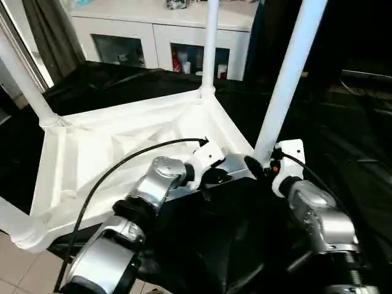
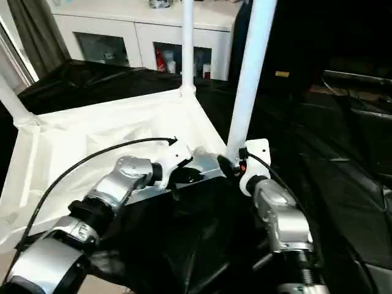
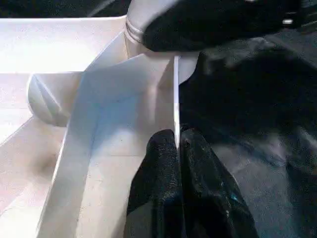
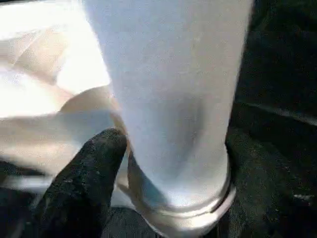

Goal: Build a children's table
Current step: Rotate leg to tighten

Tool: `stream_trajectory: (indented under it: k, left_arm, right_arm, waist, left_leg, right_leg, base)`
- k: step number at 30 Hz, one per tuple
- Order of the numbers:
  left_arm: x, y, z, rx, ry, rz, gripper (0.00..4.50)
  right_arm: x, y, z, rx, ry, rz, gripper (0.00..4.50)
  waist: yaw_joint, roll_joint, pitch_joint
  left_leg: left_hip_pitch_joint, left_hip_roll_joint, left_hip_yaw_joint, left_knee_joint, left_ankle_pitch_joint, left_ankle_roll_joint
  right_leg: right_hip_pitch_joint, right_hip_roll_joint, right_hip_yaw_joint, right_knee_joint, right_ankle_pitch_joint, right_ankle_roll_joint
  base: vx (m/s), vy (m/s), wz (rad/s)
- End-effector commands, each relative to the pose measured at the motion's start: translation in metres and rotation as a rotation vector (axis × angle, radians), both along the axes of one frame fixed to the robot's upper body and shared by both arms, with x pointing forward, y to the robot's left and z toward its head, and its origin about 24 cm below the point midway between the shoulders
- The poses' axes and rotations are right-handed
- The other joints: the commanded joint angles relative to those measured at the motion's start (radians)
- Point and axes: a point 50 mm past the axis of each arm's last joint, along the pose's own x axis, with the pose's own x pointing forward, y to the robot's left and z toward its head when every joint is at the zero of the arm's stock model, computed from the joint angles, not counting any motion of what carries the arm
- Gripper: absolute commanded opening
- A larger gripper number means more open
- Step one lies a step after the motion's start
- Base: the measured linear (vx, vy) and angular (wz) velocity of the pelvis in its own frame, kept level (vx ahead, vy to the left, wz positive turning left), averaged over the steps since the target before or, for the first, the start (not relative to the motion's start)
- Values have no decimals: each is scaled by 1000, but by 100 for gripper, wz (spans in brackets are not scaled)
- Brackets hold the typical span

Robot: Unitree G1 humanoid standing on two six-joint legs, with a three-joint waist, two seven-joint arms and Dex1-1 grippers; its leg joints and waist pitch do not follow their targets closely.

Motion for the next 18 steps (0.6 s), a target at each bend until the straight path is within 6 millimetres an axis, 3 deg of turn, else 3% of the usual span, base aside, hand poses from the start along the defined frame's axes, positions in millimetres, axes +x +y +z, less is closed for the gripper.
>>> stream_trajectory:
  k: [1, 2, 5, 6, 7, 8, 9, 11, 14, 18]
  left_arm:
    - [-9, -2, 0, -54, 28, -112, 0]
    - [-10, 0, 0, -56, 34, -124, 0]
    - [-14, 8, 1, -65, 62, -197, 0]
    - [-16, 11, 2, -64, 71, -228, 0]
    - [-18, 14, 2, -63, 78, -248, 0]
    - [-19, 17, 3, -63, 92, -268, 0]
    - [-20, 19, 3, -64, 102, -279, 0]
    - [-22, 24, 4, -57, 124, -303, 0]
    - [-29, 32, 2, -51, 169, -356, 0]
    - [-33, 38, 0, -49, 189, -376, 0]
  right_arm:
    - [-15, 29, -1, 45, 36, 304, 366]
    - [-16, 28, 0, 37, 29, 329, 366]
    - [-23, 21, 8, 8, 7, 461, 366]
    - [-25, 18, 10, 10, 9, 508, 366]
    - [-28, 16, 12, 13, 15, 544, 366]
    - [-31, 14, 13, 14, 19, 593, 366]
    - [-32, 13, 14, 14, 23, 622, 366]
    - [-36, 11, 15, 2, 39, 685, 366]
    - [-38, 9, 17, -5, 57, 741, 366]
    - [-38, 7, 18, 3, 68, 764, 333]
  waist:
    - [3, -8, -45]
    - [4, -12, -47]
    - [5, -10, -49]
    - [8, -19, -52]
    - [13, -15, -53]
    - [13, -20, -51]
    - [16, -14, -52]
    - [20, -12, -55]
    - [22, -10, -57]
    - [21, -7, -53]
  left_leg:
    - [-7, 42, -17, -58, -194, 51]
    - [-7, 43, -17, -56, -189, 56]
    - [-11, 43, -13, -50, -158, 79]
    - [-10, 44, -12, -47, -142, 87]
    - [-9, 48, -13, -46, -129, 96]
    - [-11, 49, -12, -45, -125, 103]
    - [-11, 51, -12, -43, -122, 113]
    - [-10, 52, -11, -39, -108, 122]
    - [-13, 53, -11, -34, -97, 125]
    - [-9, 53, -10, -38, -149, 98]
  right_leg:
    - [47, -66, 46, -78, -135, -181]
    - [50, -66, 44, -78, -126, -183]
    - [47, -65, 44, -74, -91, -202]
    - [49, -65, 42, -69, -71, -212]
    - [49, -66, 42, -64, -47, -227]
    - [47, -64, 42, -63, -35, -231]
    - [44, -63, 41, -58, -21, -240]
    - [42, -66, 40, -55, 3, -252]
    - [41, -65, 39, -47, 43, -269]
    - [40, -66, 41, -55, -39, -264]
  base:
    - [0, 0, 0]
    - [0, 0, 0]
    - [0, 0, 0]
    - [0, 0, 0]
    - [0, 0, 0]
    - [0, 0, 0]
    - [0, 0, 0]
    - [0, 0, 0]
    - [0, 0, 0]
    - [0, 0, 0]
